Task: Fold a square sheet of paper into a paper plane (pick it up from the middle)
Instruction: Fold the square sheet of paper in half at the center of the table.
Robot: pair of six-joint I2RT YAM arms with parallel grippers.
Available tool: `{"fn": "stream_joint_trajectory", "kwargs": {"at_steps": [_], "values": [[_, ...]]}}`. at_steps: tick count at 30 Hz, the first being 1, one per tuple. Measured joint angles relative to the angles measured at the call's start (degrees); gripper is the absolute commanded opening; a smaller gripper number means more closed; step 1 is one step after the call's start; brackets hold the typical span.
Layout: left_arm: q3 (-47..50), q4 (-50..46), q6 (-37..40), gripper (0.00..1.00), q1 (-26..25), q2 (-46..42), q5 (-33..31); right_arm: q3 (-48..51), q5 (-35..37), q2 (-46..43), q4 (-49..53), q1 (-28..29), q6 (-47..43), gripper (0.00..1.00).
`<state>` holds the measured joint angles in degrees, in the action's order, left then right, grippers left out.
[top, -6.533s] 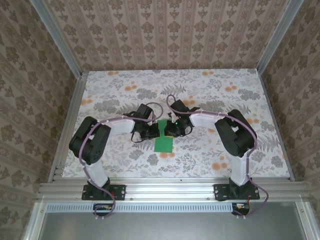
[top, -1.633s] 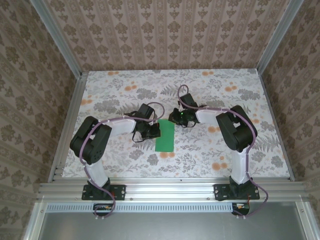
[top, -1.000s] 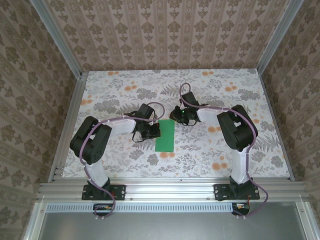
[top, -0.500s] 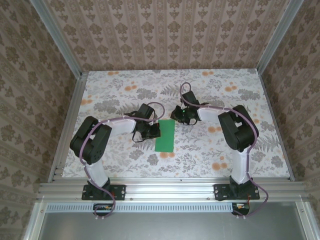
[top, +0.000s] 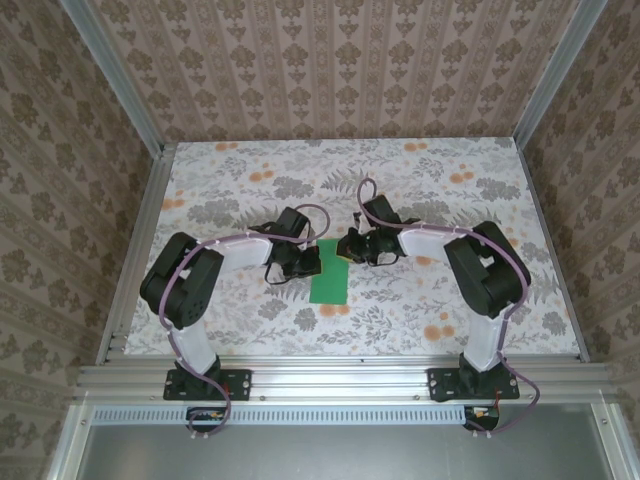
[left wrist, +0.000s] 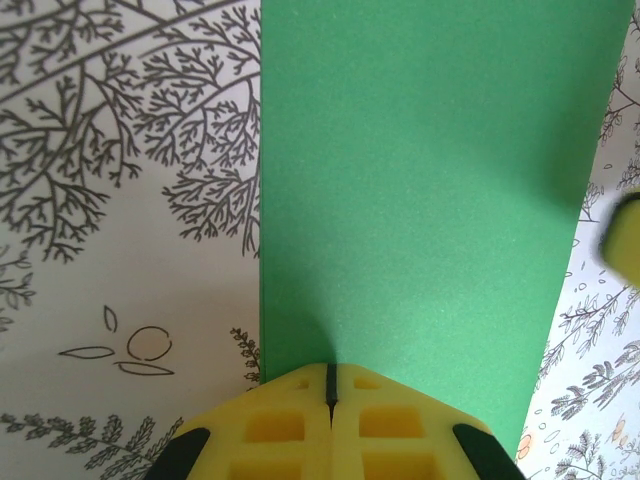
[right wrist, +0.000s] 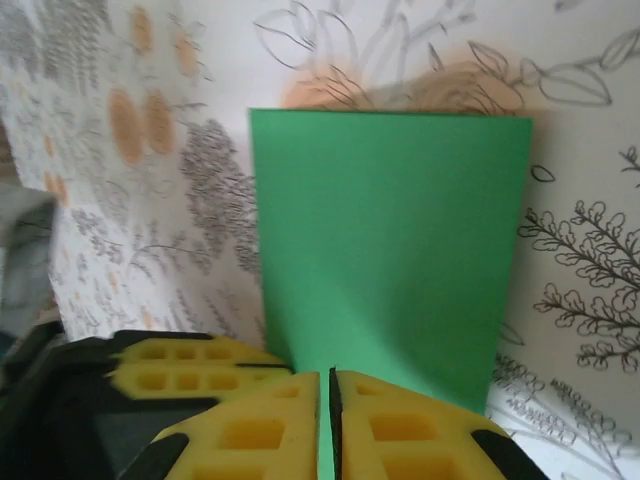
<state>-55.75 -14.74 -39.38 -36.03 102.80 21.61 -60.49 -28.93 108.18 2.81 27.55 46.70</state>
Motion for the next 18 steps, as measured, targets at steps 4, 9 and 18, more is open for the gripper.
{"fn": "stream_joint_trajectory", "kwargs": {"at_steps": [4,9,18], "values": [[-0.1,-0.1,0.0,0.0,0.0,0.0,0.0,-1.3,0.0,2.5,-0.1,-0.3,0.0,0.11],[-0.3,-0.6,0.3,0.0,-0.1,0.0,-0.3,-1.4,0.2,3.4,-1.5,-1.4,0.1,0.11],[-0.9,-1.9,0.6,0.0,-0.3,0.0,-1.1,-1.2,0.2,4.9,-3.9,-2.3,0.2,0.11]]}}
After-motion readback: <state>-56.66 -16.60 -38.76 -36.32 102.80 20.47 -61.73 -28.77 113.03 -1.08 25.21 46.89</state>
